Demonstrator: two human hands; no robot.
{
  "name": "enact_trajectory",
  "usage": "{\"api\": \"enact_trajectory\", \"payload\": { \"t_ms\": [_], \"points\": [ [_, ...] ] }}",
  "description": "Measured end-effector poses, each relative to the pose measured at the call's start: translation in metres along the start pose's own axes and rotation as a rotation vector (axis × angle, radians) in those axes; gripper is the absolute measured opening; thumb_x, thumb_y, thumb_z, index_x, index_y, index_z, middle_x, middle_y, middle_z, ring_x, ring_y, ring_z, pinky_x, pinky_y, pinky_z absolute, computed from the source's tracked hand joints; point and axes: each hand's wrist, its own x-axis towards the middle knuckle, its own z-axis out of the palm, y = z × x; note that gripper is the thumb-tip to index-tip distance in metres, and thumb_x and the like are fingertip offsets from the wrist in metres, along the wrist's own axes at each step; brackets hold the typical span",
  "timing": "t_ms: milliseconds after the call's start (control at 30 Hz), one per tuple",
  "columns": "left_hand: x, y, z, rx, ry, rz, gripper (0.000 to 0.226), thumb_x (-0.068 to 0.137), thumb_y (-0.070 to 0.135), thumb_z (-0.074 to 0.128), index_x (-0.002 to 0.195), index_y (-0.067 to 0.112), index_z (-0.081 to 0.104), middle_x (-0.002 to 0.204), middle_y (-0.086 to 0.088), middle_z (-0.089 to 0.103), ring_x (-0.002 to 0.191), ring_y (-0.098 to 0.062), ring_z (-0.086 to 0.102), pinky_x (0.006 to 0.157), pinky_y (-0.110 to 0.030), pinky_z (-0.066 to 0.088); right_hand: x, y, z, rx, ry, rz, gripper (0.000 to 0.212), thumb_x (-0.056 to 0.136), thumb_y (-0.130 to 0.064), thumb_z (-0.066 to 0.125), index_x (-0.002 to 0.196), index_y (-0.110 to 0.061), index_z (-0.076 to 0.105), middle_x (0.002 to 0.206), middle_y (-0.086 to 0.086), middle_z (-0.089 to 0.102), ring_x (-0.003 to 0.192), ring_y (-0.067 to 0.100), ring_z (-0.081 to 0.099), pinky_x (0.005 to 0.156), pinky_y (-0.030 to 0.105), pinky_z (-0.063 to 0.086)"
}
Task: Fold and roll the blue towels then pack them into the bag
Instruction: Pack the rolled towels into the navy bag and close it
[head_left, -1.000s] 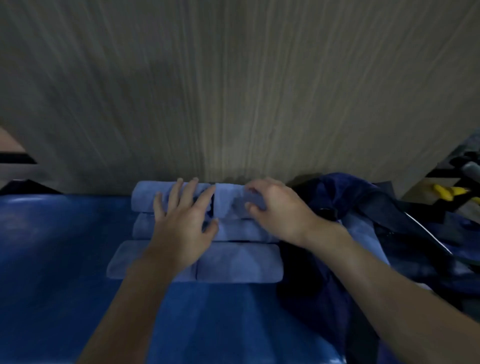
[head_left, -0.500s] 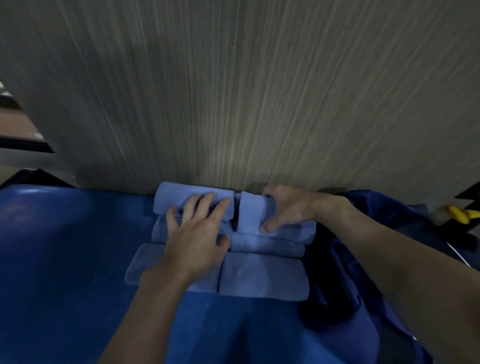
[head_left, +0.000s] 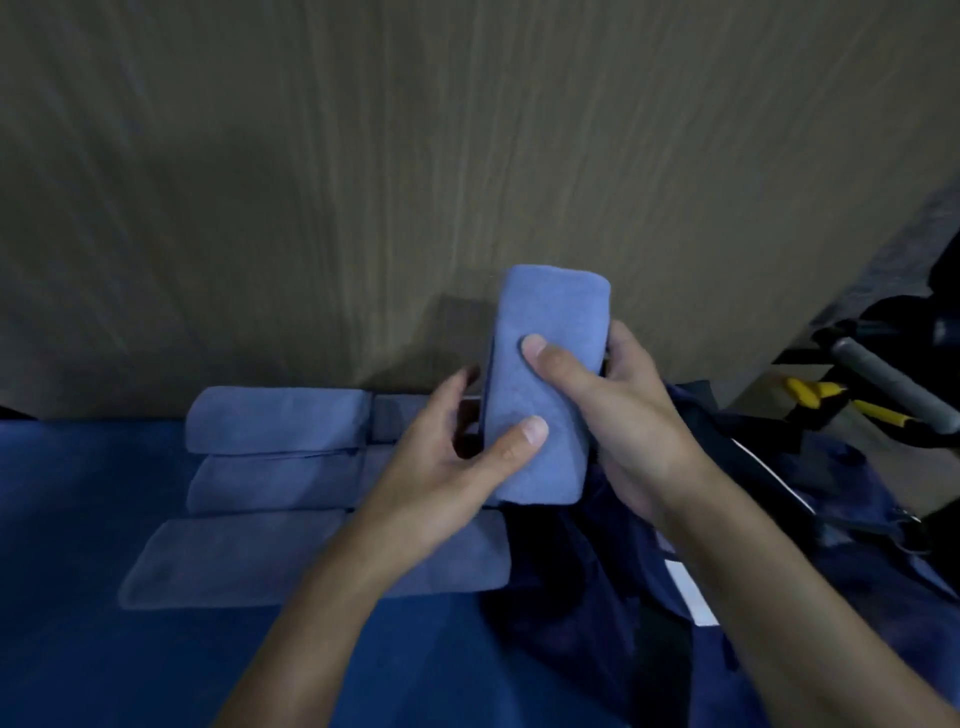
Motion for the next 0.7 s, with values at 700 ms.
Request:
{"api": "enact_trajectory", "payload": {
  "t_ms": [700],
  "points": [
    [0.028, -0.056, 0.192, 0.964, -0.405, 0.237, 0.008, 0.094, 0.029, 0.052, 0.097, 0.022, 0.055, 0.089, 0.005, 0.063, 0.082, -0.016, 0.062, 0.072, -0.041, 0.053, -0.104, 0.037, -0.236, -0.095, 0.42, -0.08, 0.072, 0.082, -0.017, 0.071, 0.139, -0.043, 0.037, 0.123, -0.009, 0.062, 0.098, 0.005, 0.068, 0.073, 0.028, 0.059]
  ]
}}
